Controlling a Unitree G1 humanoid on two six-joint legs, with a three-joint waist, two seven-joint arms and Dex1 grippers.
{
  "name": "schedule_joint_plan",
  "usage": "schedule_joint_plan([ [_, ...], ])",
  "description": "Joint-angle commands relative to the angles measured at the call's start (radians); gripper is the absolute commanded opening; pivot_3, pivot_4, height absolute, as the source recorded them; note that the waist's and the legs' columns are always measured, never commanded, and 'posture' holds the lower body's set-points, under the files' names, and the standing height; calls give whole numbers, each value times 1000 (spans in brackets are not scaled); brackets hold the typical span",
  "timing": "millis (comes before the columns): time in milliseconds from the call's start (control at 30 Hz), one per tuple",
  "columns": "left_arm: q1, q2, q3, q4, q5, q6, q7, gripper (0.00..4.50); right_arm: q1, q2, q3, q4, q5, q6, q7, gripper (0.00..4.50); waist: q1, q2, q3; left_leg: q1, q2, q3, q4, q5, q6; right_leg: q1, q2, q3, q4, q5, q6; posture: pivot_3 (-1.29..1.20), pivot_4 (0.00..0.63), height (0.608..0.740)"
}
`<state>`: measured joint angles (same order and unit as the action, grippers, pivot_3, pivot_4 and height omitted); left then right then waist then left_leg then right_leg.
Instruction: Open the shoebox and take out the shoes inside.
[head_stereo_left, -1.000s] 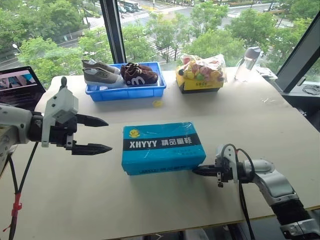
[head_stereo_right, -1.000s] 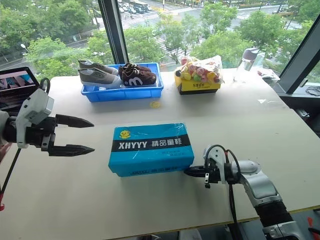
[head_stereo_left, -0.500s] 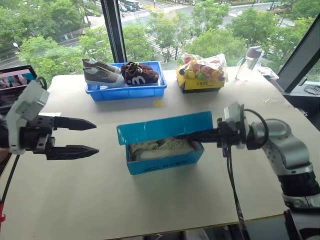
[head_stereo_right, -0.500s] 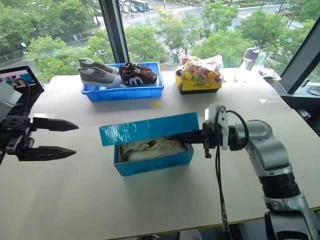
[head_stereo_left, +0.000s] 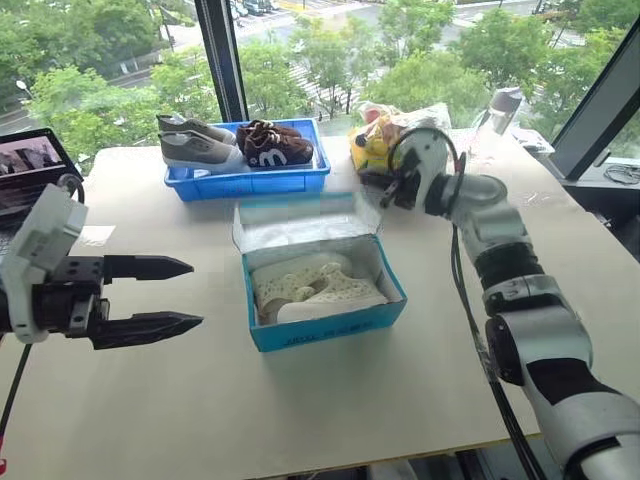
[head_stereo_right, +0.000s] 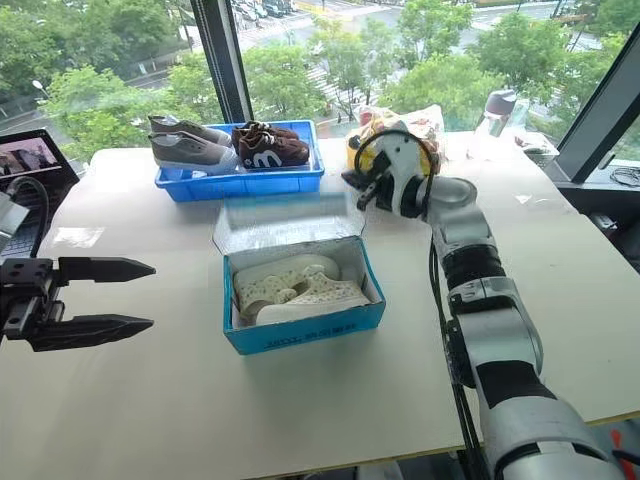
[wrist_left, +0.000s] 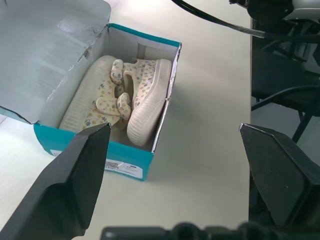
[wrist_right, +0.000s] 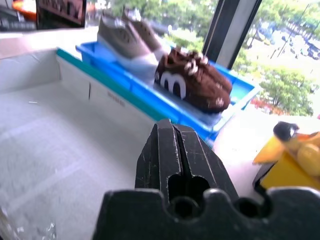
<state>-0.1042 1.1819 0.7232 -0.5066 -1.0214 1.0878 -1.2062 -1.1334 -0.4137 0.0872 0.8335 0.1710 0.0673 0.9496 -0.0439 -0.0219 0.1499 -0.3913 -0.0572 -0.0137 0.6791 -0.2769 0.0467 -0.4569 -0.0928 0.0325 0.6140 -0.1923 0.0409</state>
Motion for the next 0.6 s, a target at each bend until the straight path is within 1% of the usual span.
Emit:
schedule_joint_plan([
  [33,16,-5,22,-25,-15,-16,20,4500,95,-93,57,-307,54,102,254,571,0,0,0,-2,0,0,0,0,0,-2,0,0,0,0,0,0,150,740],
  [67,20,-6,14,-25,-11,-23,22,4500,139,-127,79,-407,75,157,317,777,2,0,0,-3,1,-1,0,0,0,-3,1,-1,1,0,0,0,150,740],
  [100,22,-7,7,-24,-9,-29,23,4500,175,-156,95,-494,96,211,361,1164,2,1,0,-3,1,-2,0,0,0,-3,1,-4,1,0,0,0,150,740],
  [167,20,-6,-13,-20,-6,-44,26,4500,217,-187,111,-611,129,296,403,1734,1,1,0,-4,2,-2,0,0,0,-3,0,-7,0,0,0,0,150,740],
  [200,18,-5,-22,-18,-4,-50,28,4500,226,-192,113,-641,137,324,410,2105,-3,1,0,-4,2,-2,1,0,0,-3,0,-8,0,0,0,0,150,740],
  [267,13,-3,-36,-13,-4,-61,30,4500,237,-192,117,-678,142,360,412,2791,-8,1,1,-3,2,1,1,0,0,-3,-1,-8,0,0,-1,0,150,740],
  [367,0,-2,-80,0,14,-96,34,4500,246,-135,149,-651,156,461,394,3792,-4,1,0,1,2,2,1,-1,0,0,-1,-8,-1,2,-3,0,150,740],
  [400,1,-4,-87,-1,15,-101,36,4500,248,-118,156,-630,148,468,384,4192,-2,1,1,4,2,2,1,-2,2,2,-1,-8,-1,2,-4,0,150,740],
  [433,2,-4,-90,-1,14,-104,40,4500,249,-108,157,-618,140,468,379,4473,0,1,1,6,2,2,1,-3,5,3,-1,-8,-1,3,-5,0,150,740],
  [533,20,-8,-83,-13,13,-109,47,4500,238,-94,144,-607,153,517,374,4473,4,1,1,6,2,1,1,-1,4,2,-1,-8,1,4,-7,0,150,740],
  [600,42,-6,-78,-22,36,-113,55,4500,235,-86,145,-593,161,530,384,4473,6,1,1,5,2,1,1,-1,3,1,-1,-8,2,4,-7,0,150,740],
])
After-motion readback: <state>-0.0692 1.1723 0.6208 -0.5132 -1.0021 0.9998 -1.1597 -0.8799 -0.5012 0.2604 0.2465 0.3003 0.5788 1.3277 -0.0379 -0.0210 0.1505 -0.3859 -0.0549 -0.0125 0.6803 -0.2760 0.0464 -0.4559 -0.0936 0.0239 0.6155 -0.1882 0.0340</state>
